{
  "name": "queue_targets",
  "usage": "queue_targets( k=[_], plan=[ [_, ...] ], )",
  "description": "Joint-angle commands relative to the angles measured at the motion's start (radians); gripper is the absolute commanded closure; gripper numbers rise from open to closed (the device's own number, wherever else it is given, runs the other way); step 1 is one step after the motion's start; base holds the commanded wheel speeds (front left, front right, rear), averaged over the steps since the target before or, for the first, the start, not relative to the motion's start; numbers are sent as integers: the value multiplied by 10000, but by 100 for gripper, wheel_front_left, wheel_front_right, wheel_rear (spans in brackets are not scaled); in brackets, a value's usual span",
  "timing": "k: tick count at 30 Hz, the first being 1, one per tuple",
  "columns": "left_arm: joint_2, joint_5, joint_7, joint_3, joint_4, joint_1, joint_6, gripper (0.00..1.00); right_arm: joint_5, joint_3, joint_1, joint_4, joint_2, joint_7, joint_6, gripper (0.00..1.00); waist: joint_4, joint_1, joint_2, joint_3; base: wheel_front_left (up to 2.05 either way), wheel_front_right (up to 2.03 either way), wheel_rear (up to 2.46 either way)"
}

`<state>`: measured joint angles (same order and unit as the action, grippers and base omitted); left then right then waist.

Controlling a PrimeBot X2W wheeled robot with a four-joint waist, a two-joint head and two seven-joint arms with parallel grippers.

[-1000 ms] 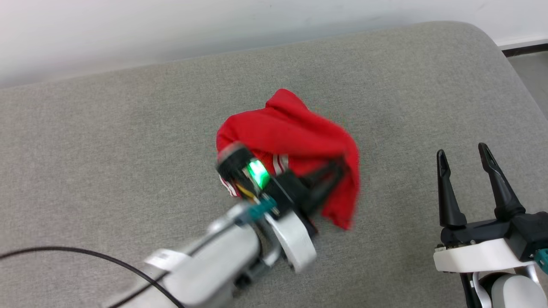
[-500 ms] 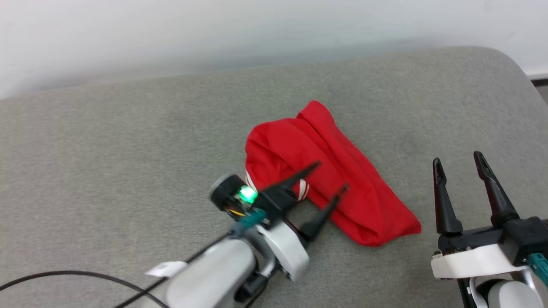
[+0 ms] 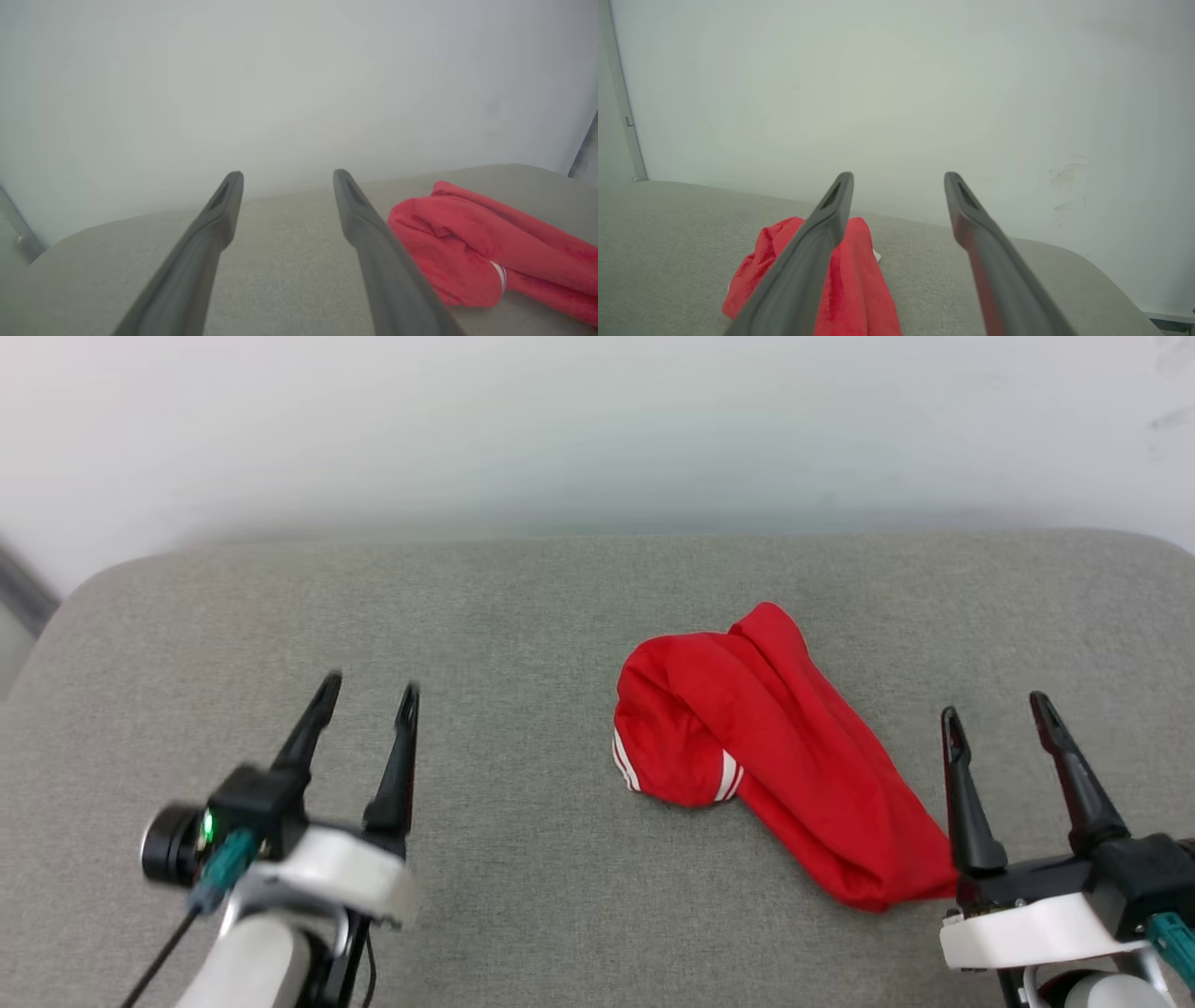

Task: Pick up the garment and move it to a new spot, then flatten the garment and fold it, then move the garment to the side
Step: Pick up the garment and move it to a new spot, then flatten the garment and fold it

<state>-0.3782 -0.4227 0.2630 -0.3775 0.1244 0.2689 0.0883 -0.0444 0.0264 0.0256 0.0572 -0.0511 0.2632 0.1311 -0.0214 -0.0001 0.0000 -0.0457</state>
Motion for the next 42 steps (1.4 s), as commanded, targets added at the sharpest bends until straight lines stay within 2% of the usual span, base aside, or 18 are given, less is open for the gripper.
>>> queue_targets(
  k=[1,7,14,27,33,37,42],
  plan=[
    [142,68,25,256,-239,-591,-40,0,20,-46,-158,37,14,24,-6,0,-91,1,0,94,0,0,0],
    [889,587,26,1092,-1050,-2314,-291,0,94,-67,-346,76,16,24,-5,0,-159,1,0,318,0,0,0],
    [1924,1211,26,1783,-1431,-3228,-754,0,196,-100,-351,116,14,24,-6,0,-53,1,0,393,0,0,0],
    [2570,2107,27,2657,-1179,-3258,-1681,0,155,-226,-287,142,16,24,-5,0,116,1,0,238,0,0,0],
    [2522,2232,27,2225,-562,-2860,-1977,0,71,-276,-220,146,16,24,-5,0,266,1,0,-59,0,0,0],
    [2397,2173,-429,1726,-307,-2346,-2080,0,26,-294,-91,169,16,24,-6,0,366,1,0,-344,0,0,0],
    [2106,1957,-1909,464,-321,-953,-2172,0,-108,-336,72,229,14,24,-6,0,498,1,0,-925,0,0,0]
  ],
)
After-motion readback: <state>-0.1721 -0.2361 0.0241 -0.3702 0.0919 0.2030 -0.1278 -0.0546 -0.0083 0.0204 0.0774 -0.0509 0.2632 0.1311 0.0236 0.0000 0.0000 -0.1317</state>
